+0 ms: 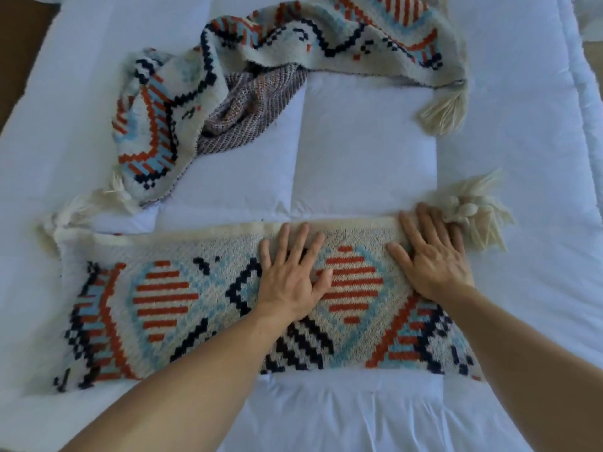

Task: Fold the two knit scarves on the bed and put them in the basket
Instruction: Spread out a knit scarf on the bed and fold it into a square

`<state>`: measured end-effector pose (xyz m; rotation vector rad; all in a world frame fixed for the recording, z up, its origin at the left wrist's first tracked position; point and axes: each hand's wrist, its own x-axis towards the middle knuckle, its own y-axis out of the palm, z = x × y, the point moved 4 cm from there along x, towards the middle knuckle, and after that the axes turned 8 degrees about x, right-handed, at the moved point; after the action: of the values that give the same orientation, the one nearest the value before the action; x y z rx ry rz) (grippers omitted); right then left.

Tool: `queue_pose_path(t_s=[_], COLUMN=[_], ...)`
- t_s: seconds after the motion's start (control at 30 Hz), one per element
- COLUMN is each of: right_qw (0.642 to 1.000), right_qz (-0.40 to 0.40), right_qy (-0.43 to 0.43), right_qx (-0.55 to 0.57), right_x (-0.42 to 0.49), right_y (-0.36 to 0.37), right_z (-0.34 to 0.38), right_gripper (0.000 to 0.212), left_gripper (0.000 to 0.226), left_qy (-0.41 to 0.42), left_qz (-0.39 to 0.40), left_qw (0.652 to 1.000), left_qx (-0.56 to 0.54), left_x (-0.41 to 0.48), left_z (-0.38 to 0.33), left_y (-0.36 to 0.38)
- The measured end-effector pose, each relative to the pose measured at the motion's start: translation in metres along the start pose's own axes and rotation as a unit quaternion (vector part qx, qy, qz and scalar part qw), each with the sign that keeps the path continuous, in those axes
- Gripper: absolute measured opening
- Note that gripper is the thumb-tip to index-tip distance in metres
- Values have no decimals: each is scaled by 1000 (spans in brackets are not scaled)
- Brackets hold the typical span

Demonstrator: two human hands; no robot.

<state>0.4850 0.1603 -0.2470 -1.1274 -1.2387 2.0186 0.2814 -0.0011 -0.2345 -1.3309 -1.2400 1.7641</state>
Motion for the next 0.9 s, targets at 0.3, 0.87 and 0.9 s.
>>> queue_pose_path(t_s=[0.3, 0.87, 0.9], right_qw=[992, 990, 991], right_qz=[-29, -35, -24], right_qy=[-121, -136, -134], right_qx=[-16, -9, -8], right_x=[-74, -67, -59], right_y=[10, 27, 30], right_z=[63, 113, 122], right_gripper=[72, 70, 69], left_gripper=[78, 73, 70], left_qy=[116, 59, 40], left_qz=[-74, -73, -66], left_qw=[990, 996, 997], left_qx=[-20, -5, -5], left_x=[-45, -46, -43], left_z=[-22, 18, 28], left_y=[1, 15, 16])
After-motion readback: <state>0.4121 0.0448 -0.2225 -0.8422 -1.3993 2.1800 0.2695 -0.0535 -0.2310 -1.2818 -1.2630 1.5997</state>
